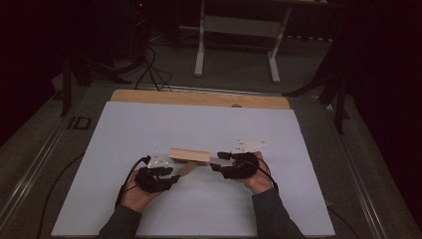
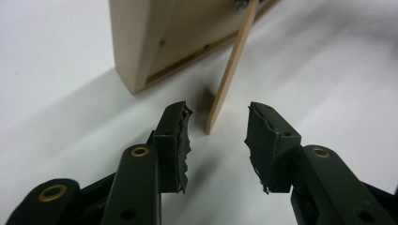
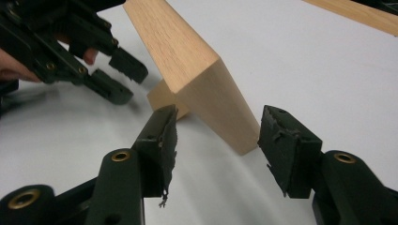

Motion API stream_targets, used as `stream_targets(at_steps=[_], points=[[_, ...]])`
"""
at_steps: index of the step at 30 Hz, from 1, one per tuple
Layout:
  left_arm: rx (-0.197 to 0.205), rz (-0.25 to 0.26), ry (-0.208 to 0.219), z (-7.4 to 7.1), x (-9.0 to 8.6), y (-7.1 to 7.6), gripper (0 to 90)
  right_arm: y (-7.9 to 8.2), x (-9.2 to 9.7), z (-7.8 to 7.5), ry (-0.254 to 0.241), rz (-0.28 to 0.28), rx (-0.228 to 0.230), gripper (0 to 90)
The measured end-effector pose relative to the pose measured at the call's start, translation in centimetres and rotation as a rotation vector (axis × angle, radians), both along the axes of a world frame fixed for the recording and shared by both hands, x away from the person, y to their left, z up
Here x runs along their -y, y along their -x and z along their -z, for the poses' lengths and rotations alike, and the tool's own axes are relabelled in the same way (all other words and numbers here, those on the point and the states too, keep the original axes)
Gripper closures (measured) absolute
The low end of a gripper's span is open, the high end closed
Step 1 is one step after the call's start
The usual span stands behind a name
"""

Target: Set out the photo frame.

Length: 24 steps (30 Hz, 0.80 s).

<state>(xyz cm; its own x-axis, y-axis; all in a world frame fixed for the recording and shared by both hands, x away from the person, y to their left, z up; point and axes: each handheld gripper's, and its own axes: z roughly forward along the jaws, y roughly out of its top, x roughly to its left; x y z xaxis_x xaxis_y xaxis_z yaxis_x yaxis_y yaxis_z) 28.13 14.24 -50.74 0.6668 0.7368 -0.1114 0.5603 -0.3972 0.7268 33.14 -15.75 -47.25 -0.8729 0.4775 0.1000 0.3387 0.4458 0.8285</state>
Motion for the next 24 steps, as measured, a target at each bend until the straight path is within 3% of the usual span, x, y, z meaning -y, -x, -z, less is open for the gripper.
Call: stream_targets(at_steps=[5,12,19,24], points=[[0.018,-0.006,0.014,-0.6,-0.7,0.0,58.2,0.0,0.1,0.0,0.011,-0.01,0.001,47.8],[0.03,-0.019,0.021,-0.8,-1.1,0.0,60.7,0.1,0.7,-0.2,-0.018,-0.009,0.014,53.0],[0.049,-0.023,0.011,-0.8,-0.9,0.0,63.5,-0.2,1.0,-0.2,-0.04,0.072,0.017,65.2],[0.069,-0.026,0.011,-1.1,-0.7,0.0,68.5,-0.3,0.5,0.1,-0.025,0.149,0.032,81.1]])
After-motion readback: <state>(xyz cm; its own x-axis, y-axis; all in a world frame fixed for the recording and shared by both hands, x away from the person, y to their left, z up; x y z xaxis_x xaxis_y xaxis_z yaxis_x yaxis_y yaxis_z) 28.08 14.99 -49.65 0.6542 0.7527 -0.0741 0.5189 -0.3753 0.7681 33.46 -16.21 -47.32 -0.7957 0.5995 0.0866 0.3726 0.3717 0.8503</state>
